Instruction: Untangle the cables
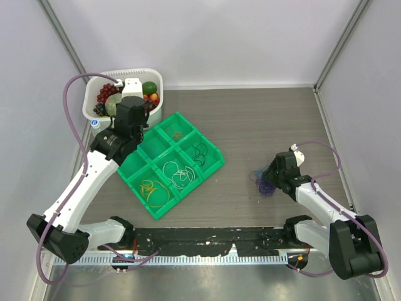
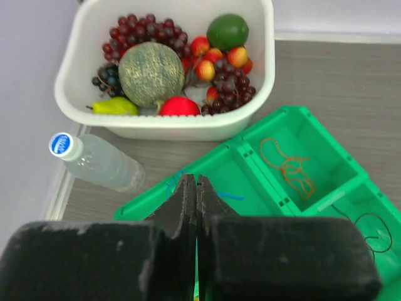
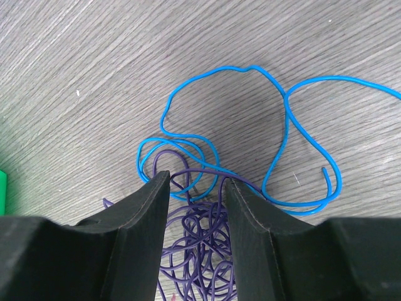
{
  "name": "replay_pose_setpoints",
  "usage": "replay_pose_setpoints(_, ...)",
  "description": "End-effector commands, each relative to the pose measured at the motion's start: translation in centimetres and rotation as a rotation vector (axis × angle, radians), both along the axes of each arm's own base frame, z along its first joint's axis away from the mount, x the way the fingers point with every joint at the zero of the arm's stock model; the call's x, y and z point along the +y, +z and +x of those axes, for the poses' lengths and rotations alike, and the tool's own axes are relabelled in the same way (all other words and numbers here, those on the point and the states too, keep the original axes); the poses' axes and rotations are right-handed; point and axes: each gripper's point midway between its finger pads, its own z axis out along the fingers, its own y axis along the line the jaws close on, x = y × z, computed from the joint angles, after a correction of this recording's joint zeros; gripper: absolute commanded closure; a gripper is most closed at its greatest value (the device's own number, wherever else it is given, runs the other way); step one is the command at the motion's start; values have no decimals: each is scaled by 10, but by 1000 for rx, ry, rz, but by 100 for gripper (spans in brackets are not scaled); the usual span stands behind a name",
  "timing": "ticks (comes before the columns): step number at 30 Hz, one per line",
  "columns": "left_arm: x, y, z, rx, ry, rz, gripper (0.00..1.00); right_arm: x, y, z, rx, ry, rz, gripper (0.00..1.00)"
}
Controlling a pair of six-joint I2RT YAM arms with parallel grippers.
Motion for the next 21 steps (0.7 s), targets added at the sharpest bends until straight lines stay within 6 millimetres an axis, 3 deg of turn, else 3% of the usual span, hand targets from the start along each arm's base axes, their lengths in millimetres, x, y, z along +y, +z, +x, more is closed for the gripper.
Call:
replay_pose_setpoints(1,-12,-3,2,-13,-38,-98,100,-1,-5,-3,20,10,-10,54)
replay_pose_setpoints(8,-20,23,4,-61,-82,-140,100,-1,-5,-3,20,11,-8,54)
replay_pose_setpoints(10,-23,19,8,-58,-84,-143,100,-1,-5,-3,20,10,-8,54)
replay_pose_setpoints(21,-17,-101,26,211,51,-224,100,0,-4,-3,17,15,-3,54)
